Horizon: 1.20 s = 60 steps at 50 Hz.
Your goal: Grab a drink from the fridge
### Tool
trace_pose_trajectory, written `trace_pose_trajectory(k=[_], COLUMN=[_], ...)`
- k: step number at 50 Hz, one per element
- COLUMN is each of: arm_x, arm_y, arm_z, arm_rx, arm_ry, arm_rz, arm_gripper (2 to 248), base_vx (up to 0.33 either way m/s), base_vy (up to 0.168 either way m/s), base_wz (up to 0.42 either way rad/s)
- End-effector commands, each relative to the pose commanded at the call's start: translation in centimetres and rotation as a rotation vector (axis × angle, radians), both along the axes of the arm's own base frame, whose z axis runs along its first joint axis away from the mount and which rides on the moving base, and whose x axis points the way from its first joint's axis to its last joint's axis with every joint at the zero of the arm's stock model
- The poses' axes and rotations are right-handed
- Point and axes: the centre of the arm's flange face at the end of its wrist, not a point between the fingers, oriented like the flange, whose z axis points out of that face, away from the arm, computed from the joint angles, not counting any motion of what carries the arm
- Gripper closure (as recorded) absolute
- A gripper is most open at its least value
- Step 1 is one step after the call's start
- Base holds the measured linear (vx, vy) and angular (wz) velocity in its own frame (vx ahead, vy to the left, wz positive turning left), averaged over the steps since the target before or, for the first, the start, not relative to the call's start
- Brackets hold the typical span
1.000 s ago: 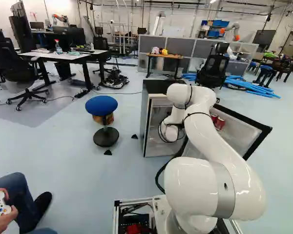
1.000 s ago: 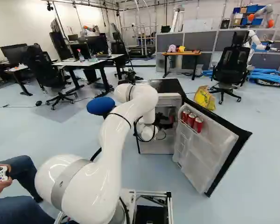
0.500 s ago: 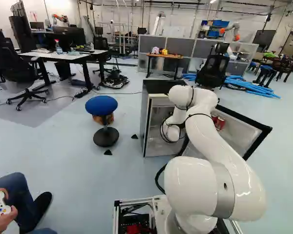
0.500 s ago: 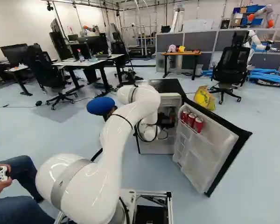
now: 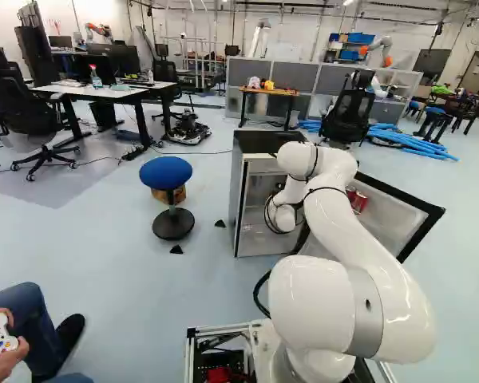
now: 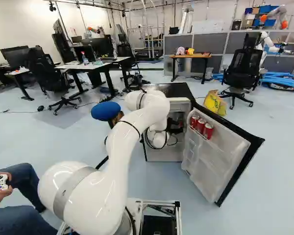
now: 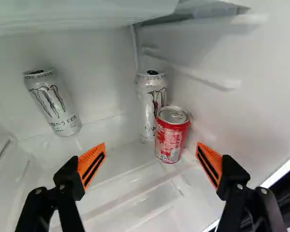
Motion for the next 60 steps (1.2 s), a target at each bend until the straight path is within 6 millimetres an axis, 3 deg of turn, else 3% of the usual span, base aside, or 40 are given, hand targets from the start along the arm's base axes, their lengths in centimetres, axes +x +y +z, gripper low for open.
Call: trace_pose_trajectory(k=[24, 25, 30, 31, 35, 36, 51, 60], arm_x=[0.07, 0.07, 0.07, 0.07, 0.07, 0.07, 0.07, 0.07], arm_y=[0.12, 0.12, 0.12, 0.12, 0.12, 0.12, 0.12, 0.12], arm_z=[-0.01, -0.01, -0.01, -0.01, -0.01, -0.01, -0.01, -0.01], arm_rx=[-0.001, -0.001, -0.001, -0.001, -0.001, -0.001, -0.001, -0.001], arm_ry=[0.0, 0.0, 0.0, 0.0, 0.0, 0.0, 0.0, 0.0], arm_rz=[0.015, 0.015, 0.015, 0.015, 0.015, 0.015, 0.015, 0.015], arm_gripper=[3, 12, 12, 25, 25, 37, 39, 57], base_vx=[0.0, 0.0, 0.0, 0.0, 0.0, 0.0, 0.0, 0.0], base_vy=[0.0, 0.0, 0.0, 0.0, 0.0, 0.0, 0.0, 0.0], base_wz=[0.0, 0.0, 0.0, 0.0, 0.0, 0.0, 0.0, 0.0])
